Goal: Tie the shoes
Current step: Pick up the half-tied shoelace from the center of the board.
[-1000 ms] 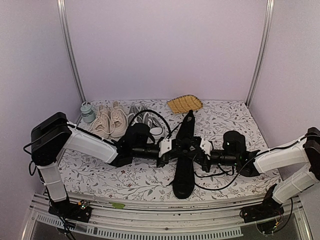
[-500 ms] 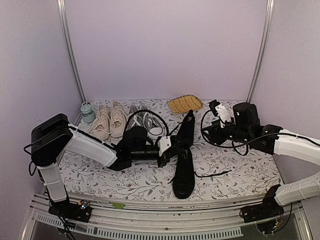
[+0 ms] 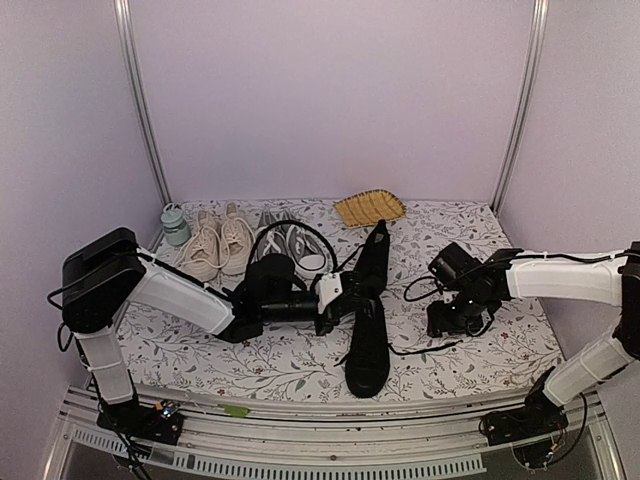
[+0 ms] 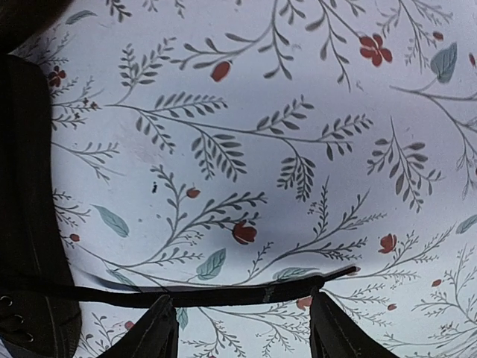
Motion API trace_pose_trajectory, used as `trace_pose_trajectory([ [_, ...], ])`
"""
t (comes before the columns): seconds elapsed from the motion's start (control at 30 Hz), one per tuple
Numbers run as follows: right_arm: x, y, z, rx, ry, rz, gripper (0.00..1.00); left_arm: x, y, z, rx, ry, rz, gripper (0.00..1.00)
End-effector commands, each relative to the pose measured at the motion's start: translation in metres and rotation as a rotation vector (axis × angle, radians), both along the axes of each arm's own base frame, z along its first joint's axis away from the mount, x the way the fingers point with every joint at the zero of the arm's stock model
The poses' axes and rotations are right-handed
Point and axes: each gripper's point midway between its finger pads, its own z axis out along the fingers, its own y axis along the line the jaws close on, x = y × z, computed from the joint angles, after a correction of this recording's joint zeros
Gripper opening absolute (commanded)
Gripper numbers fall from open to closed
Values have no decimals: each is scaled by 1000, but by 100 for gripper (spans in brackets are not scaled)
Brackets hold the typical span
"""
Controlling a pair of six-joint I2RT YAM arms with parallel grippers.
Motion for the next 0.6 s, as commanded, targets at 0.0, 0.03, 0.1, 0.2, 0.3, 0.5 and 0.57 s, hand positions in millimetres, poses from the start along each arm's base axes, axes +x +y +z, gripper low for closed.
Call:
trace_pose_trajectory([
  [0.0,1,-5,-5,82,-35,-212,58,-6,-6,1,-10,-21,-22,0],
  [0.03,1,-11,-8,58,-35,-245,55,-5,-6,1,-10,-21,-20,0],
  [0.1,-2,-22,-14,9,-24,-320,50,-4,-7,1,-12,-23,-20,0],
  [0.2,-1,-25,-23,-2,6,-398,51,-5,-8,1,-13,-23,-23,0],
  [0.3,1,-30,-27,-38,36,-448,51,-5,-8,2,-15,-25,-21,0],
  [0.5,1,-34,-35,-42,46,-502,52,-5,-8,1,-8,-35,-21,0],
  [0.57,-1,-33,-40,-37,66,-492,52,-5,-7,0,-8,-37,-19,0],
])
